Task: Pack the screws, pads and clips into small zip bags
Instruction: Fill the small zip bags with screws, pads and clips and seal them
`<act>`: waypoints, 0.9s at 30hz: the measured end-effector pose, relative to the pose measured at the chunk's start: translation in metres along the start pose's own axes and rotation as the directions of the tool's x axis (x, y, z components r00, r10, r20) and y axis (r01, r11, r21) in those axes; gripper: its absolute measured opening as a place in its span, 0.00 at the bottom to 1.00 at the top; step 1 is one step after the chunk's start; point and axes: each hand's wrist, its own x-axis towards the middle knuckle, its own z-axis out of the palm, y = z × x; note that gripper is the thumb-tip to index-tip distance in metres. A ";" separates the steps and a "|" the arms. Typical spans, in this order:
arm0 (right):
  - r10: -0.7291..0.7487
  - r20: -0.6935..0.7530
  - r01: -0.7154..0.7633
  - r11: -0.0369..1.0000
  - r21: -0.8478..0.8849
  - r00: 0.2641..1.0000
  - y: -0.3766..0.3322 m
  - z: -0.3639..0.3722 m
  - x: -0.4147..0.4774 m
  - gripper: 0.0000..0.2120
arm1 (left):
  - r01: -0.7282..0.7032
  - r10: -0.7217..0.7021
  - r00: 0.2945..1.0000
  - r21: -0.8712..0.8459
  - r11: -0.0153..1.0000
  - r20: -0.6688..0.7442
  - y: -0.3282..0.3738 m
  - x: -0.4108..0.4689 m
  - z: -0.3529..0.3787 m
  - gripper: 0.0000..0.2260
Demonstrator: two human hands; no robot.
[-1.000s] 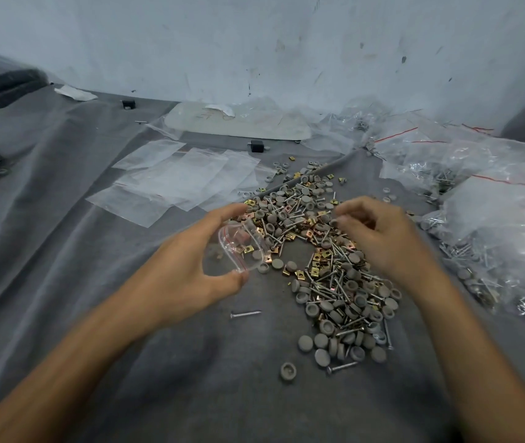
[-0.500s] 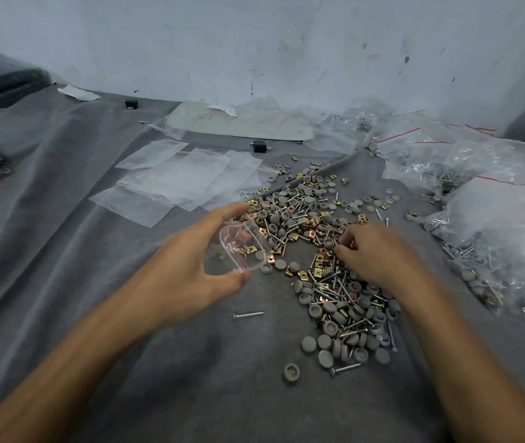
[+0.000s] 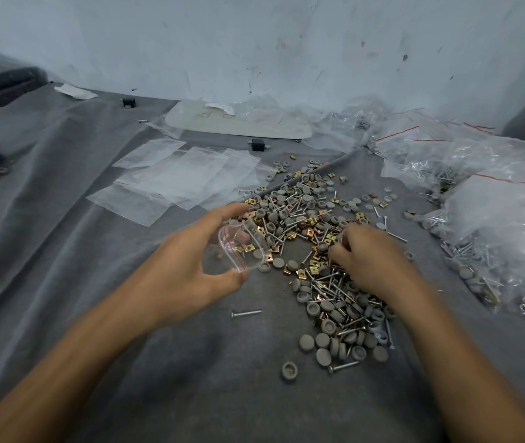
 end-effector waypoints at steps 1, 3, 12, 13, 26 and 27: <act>0.000 -0.049 0.002 0.999 0.054 0.999 0.000 -0.001 -0.001 0.11 | 0.002 -0.002 1.000 -0.002 1.000 0.001 0.000 0.000 0.000 0.38; 0.006 -0.128 0.015 0.987 0.161 0.992 0.002 -0.004 -0.003 0.10 | 0.000 0.000 1.000 -0.004 1.000 0.002 -0.001 0.000 0.001 0.38; -0.025 -0.010 0.021 0.531 0.847 1.000 -0.016 -0.014 -0.011 0.04 | -0.017 0.017 1.000 0.027 0.999 -0.005 -0.001 0.001 0.002 0.37; -0.059 -0.001 0.028 0.453 0.891 0.998 -0.021 -0.014 -0.014 0.03 | -0.019 0.019 1.000 0.032 0.999 -0.002 -0.001 0.001 0.002 0.37; -0.355 -0.052 0.219 0.449 0.866 0.934 -0.072 -0.006 -0.035 0.02 | -0.080 0.078 0.997 0.075 0.994 0.025 0.005 0.001 0.011 0.36; -0.353 -0.067 0.235 0.459 0.857 0.933 -0.073 -0.007 -0.034 0.02 | -0.078 0.076 0.997 0.072 0.994 0.029 0.005 0.001 0.011 0.36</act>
